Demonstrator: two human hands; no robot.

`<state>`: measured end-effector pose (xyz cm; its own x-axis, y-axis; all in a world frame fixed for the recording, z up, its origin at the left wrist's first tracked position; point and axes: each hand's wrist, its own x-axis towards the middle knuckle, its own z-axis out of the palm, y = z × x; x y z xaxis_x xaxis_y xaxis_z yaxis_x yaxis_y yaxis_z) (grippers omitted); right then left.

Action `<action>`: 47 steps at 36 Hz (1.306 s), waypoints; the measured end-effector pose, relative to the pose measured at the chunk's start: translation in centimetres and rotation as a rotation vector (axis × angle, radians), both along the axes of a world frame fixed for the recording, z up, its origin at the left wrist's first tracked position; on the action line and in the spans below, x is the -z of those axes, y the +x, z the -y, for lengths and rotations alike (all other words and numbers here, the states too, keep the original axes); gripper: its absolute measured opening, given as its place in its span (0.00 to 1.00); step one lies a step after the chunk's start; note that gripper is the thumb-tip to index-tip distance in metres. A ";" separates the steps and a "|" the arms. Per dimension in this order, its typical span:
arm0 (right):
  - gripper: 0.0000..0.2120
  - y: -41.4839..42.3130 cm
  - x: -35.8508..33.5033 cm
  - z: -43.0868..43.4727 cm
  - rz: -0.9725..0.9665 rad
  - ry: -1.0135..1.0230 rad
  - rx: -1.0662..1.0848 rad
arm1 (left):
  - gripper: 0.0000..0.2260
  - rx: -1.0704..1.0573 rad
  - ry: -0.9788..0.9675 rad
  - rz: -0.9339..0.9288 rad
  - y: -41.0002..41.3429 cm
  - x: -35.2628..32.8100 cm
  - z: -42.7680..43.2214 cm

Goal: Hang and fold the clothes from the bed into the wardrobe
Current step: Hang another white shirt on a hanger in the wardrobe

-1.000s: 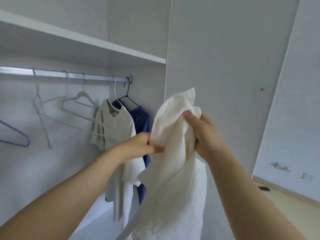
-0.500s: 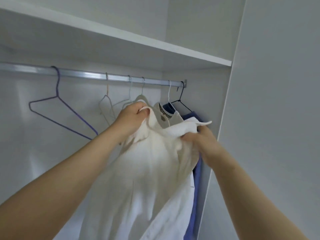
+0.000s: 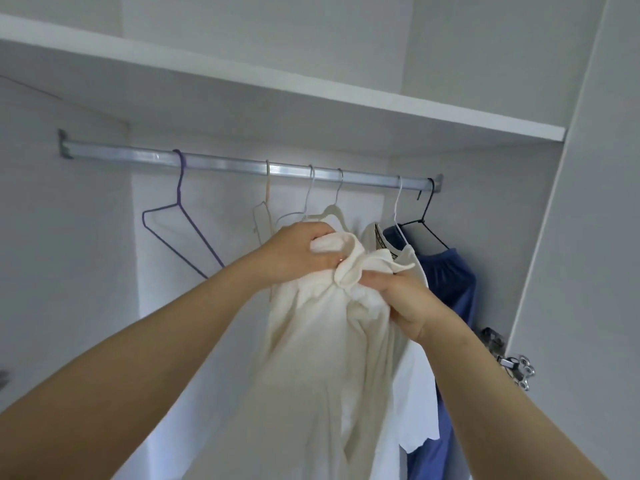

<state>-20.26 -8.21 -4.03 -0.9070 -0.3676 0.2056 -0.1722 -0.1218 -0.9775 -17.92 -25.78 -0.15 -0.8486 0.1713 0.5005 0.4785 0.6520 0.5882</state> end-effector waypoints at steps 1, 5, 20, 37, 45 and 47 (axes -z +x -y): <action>0.10 -0.1 -0.2 0.2 0.011 -0.017 -0.024 | 0.04 0.002 0.021 0.051 -0.1 0.2 0.4; 0.14 -0.4 -0.8 1.2 0.146 -0.092 -0.112 | 0.02 -0.145 0.097 0.007 -0.7 1.1 2.2; 0.11 -1.5 -2.7 6.2 0.421 -0.318 0.090 | 0.06 -0.305 0.242 0.184 2.3 3.4 5.3; 0.13 0.5 -2.7 8.4 0.450 -0.506 -0.071 | 0.29 -0.178 -0.015 0.218 3.2 5.1 1.0; 0.10 0.8 -2.3 9.4 0.285 -0.400 -0.103 | 0.25 -0.258 0.007 0.236 3.1 6.0 1.1; 0.10 0.8 -2.3 9.4 0.244 -0.355 -0.125 | 0.12 -0.397 0.179 0.132 3.0 5.7 2.0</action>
